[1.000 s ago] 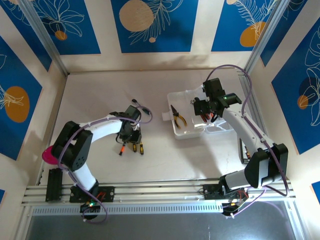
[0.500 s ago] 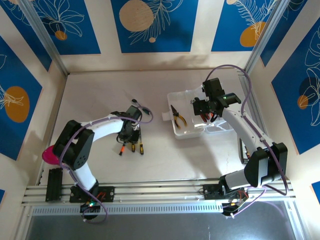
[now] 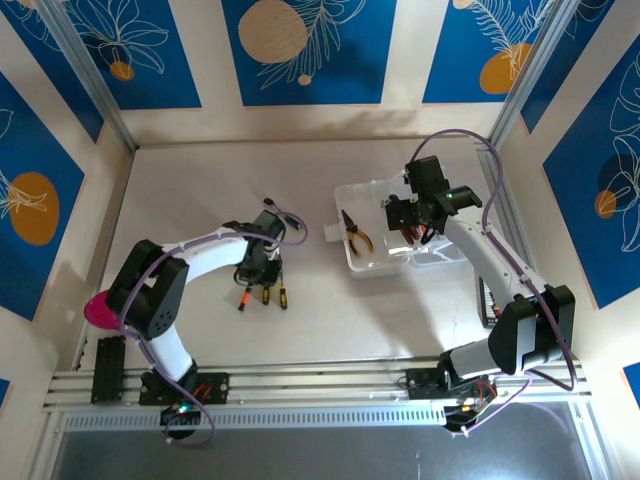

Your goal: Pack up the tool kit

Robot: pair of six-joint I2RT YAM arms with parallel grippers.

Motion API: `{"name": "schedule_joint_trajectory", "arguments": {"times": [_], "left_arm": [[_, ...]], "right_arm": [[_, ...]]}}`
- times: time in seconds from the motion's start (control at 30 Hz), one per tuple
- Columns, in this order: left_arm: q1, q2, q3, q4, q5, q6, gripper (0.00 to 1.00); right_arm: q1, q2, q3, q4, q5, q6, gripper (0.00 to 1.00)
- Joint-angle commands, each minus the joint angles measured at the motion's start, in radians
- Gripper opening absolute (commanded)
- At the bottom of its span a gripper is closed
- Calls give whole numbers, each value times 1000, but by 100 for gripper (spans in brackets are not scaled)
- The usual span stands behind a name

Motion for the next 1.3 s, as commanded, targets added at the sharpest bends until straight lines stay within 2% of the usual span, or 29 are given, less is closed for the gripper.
{"name": "schedule_joint_trajectory", "arguments": {"times": [0.0, 0.23, 0.43, 0.63, 0.77, 0.9, 1.27], "left_arm": [[-19, -2, 47, -13, 3, 29, 0], [-19, -40, 95, -53, -12, 53, 0], [-13, -85, 134, -64, 18, 66, 0], [-13, -112, 175, -15, 135, 62, 0], [-13, -112, 237, 17, 198, 55, 0], [-13, -106, 306, 69, 264, 36, 0], [-10, -68, 450, 242, 422, -66, 0]], "right_arm": [[4, -22, -18, 0, -22, -8, 99], [2, -36, -30, 4, -36, -7, 99], [1, -62, -38, 22, -108, 1, 99], [3, -96, -47, 54, -241, 13, 99], [14, -140, -74, 122, -434, 22, 99], [43, -163, -100, 202, -572, 41, 99], [183, -92, -137, 382, -670, 106, 99]]}}
